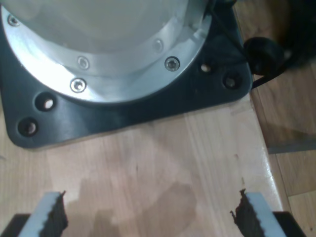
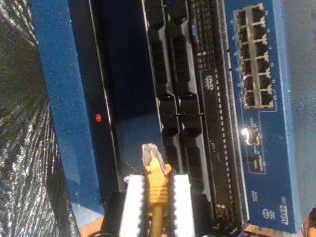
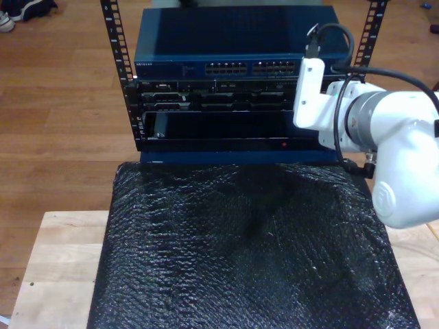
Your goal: Grab the cable and plug it in
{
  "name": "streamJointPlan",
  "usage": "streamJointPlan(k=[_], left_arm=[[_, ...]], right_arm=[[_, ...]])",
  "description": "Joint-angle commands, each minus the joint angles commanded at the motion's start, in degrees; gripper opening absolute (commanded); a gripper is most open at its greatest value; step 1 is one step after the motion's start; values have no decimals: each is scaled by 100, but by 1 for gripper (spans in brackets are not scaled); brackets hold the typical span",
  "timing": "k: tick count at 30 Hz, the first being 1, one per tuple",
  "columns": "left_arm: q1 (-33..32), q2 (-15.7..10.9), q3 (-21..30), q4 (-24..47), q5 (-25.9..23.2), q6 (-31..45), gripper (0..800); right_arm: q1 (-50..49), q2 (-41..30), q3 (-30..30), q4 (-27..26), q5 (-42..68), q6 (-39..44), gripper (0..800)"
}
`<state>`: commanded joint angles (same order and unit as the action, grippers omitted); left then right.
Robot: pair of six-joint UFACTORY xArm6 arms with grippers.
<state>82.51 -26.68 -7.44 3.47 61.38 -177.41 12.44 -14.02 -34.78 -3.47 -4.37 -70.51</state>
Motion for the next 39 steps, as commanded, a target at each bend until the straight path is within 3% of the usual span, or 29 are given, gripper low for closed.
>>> streamJointPlan(k=[6,11,23,27,39], left_arm=[[0,0,0,0,0,0,800],[0,0,0,0,0,0,800],[0,0,0,0,0,0,800],[0,0,0,0,0,0,800],[0,0,0,0,0,0,800]], right_arm=[[44,114,-264,-44,-273,-35,0],[62,422,-501,-501,-264,-26,0],[26,519,-571,-818,-308,-79,0],[26,519,-404,-1081,-800,-79,0],[-193,440,220,-1046,-2207,-70,1]])
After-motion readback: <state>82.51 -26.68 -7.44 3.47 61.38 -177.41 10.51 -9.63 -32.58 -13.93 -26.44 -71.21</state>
